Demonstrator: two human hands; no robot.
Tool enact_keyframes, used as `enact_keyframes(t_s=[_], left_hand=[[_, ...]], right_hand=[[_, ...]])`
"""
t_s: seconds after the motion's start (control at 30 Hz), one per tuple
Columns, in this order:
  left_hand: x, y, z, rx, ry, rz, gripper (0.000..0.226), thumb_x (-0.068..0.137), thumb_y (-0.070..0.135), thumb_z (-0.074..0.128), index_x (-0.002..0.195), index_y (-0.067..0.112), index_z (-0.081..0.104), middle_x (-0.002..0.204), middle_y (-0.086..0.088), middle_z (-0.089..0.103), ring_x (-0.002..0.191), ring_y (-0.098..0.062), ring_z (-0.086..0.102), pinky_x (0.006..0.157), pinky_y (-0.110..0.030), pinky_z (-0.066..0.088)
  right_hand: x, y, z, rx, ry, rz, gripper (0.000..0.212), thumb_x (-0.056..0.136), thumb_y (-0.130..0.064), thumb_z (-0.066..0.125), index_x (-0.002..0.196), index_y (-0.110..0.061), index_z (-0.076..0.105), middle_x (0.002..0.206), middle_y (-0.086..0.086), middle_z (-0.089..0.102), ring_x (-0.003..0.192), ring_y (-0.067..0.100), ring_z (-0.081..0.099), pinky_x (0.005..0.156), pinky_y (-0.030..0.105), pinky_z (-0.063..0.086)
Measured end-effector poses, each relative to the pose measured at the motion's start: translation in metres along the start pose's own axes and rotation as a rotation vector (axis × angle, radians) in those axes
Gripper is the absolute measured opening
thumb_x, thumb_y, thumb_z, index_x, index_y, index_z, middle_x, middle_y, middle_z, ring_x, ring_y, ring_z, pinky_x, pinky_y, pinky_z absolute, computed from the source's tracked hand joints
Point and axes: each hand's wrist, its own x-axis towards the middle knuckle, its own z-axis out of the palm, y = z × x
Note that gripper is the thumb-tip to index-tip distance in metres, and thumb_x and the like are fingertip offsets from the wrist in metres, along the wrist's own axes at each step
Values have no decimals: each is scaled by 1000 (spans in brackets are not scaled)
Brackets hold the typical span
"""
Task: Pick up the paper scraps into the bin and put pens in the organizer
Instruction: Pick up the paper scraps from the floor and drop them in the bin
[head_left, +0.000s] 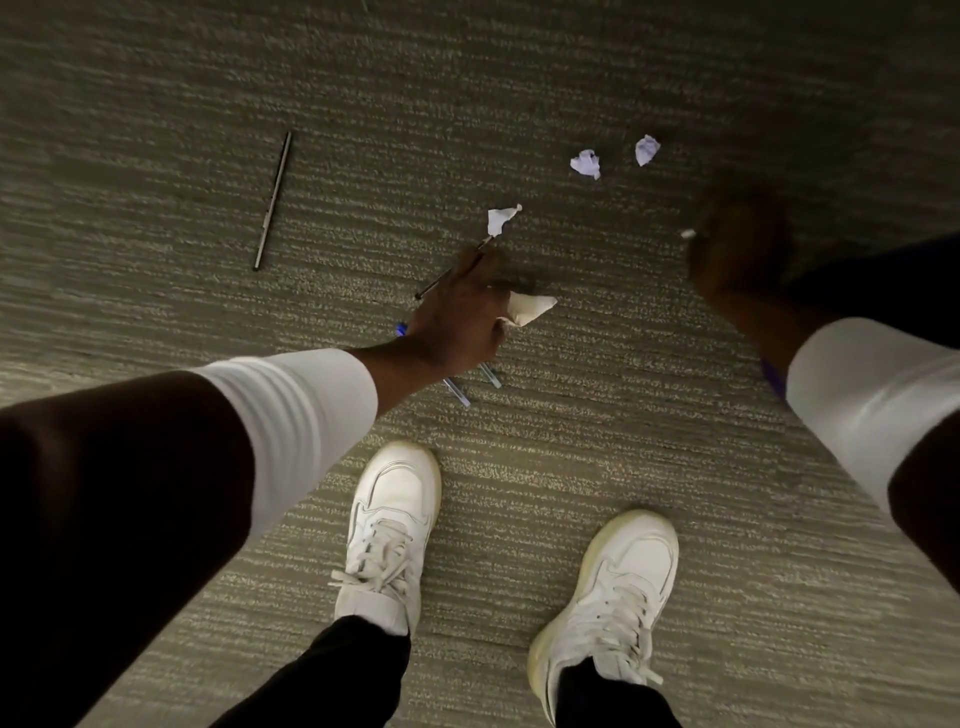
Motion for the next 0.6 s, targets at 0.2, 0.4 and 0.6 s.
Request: enact_keyframes(t_s=[0.2,0.4,0.6], left_hand=[[-7,5,19,310,-165,-100,32,95,14,57,124,11,70,164,-12,37,153,-38,33,112,-56,45],[-11,7,20,362,-92,-86,27,92,8,61,116,10,72,151,-14,53,139,-39,52,97,-54,54],[-14,6,18,362,-55,8,15,80,10,76,95,7,77,123,-13,70,105,-34,70,74,-42,62]], right_hand=[[41,-54,-23,234,-6,-207,40,102,-33,66,132,-7,64,151,18,52,143,33,47,119,43,42],[62,-86,-15,263,-47,-215,55,100,-52,64,120,-2,72,137,20,65,137,36,55,122,40,37],[45,-101,2,70,78,-437,21,103,-11,61,120,-2,71,128,22,68,123,40,61,105,43,49]])
